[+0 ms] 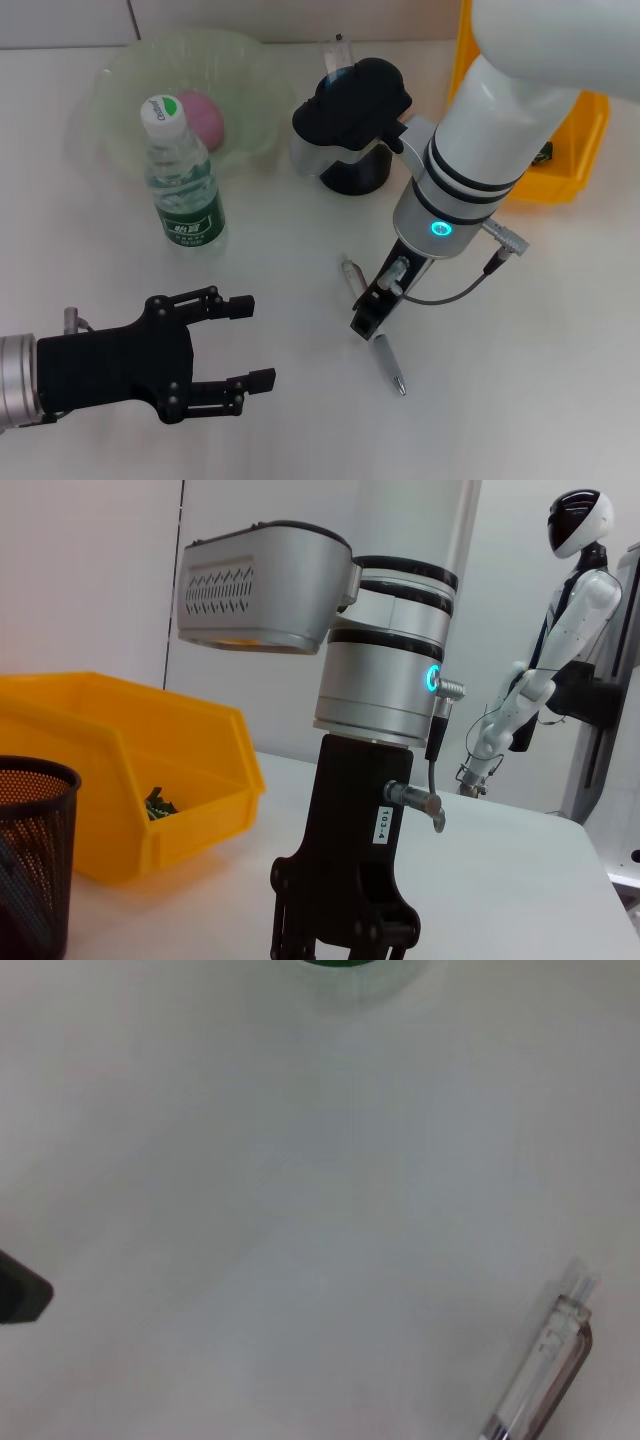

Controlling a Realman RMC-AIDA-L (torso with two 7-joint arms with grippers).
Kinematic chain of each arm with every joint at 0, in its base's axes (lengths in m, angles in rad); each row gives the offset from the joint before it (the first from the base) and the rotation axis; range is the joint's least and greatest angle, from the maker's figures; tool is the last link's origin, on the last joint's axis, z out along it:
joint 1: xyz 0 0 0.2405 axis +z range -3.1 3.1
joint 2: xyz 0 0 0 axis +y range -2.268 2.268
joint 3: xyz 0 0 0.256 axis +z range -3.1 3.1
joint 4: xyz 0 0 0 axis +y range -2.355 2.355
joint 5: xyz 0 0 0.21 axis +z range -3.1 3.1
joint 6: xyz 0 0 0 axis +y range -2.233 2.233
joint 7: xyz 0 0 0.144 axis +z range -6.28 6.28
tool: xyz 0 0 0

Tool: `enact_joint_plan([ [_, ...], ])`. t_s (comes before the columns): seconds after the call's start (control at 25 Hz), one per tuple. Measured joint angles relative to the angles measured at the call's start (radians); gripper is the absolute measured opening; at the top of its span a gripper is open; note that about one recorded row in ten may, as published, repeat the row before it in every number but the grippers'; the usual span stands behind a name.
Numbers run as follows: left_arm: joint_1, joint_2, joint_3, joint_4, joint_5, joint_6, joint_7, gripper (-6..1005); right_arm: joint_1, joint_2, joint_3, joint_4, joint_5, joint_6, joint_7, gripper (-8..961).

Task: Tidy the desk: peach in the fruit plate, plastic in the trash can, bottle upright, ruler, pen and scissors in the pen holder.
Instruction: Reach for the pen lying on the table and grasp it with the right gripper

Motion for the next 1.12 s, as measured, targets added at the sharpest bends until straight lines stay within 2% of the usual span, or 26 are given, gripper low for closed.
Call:
enact_joint_plan([
  [0.04,0.0,0.0,0.0,0.0,0.0,0.0,0.0,811,0.002,0.0,0.0,0.005,0.0,0.001,0.0,426],
  [0.24,0.0,0.0,0.0,0.0,0.0,0.0,0.0,811,0.005,0.0,-0.001,0.01,0.0,0.003,0.0,425],
  [0.6,0.0,0.0,0.005,0.0,0.0,-0.007,0.0,811,0.029,0.0,-0.012,0.054,0.002,0.004,0.0,253],
  [1.0,-0.002,0.0,0.002,0.0,0.0,-0.008,0.0,811,0.029,0.0,-0.02,0.038,-0.001,-0.001,0.0,257],
  [1.12,-0.002,0.0,0.001,0.0,0.0,-0.008,0.0,811,0.034,0.0,-0.029,0.046,-0.001,0.0,0.0,211],
])
